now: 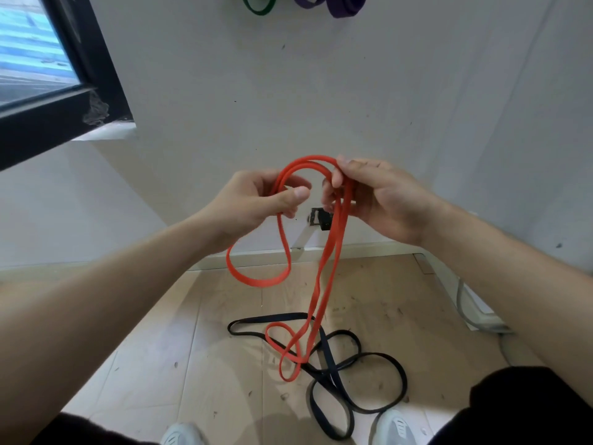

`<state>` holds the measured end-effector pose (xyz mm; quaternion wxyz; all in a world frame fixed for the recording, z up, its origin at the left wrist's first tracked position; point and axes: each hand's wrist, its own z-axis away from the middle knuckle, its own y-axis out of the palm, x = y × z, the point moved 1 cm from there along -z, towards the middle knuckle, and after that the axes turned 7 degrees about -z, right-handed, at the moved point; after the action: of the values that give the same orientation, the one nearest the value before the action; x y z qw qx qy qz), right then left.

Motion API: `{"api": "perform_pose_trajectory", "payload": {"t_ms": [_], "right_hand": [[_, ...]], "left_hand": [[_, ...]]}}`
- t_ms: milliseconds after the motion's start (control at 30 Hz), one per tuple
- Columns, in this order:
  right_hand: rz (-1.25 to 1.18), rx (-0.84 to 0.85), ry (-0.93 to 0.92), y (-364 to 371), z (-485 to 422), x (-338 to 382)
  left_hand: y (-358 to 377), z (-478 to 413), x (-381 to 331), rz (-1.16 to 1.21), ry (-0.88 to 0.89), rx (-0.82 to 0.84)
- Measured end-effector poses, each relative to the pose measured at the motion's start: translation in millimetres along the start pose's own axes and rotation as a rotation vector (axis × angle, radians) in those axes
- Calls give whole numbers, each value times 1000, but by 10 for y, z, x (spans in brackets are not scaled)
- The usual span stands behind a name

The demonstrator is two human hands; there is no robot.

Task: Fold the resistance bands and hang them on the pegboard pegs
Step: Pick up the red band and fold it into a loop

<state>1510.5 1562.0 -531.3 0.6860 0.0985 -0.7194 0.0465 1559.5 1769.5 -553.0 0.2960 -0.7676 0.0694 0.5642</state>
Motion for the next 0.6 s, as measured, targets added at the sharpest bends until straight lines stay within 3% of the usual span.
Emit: {"api": "perform_pose_trajectory", "payload": {"t_ms": [267, 433, 600], "right_hand": [[73, 61, 47, 50, 36, -91], [147, 76, 69, 69, 53, -120], [112, 132, 92, 92, 47, -147]], "left_hand": [[64, -18, -79, 24, 81, -92], [77, 15, -74, -78, 127, 29], [59, 11, -73, -31, 116, -8]]}}
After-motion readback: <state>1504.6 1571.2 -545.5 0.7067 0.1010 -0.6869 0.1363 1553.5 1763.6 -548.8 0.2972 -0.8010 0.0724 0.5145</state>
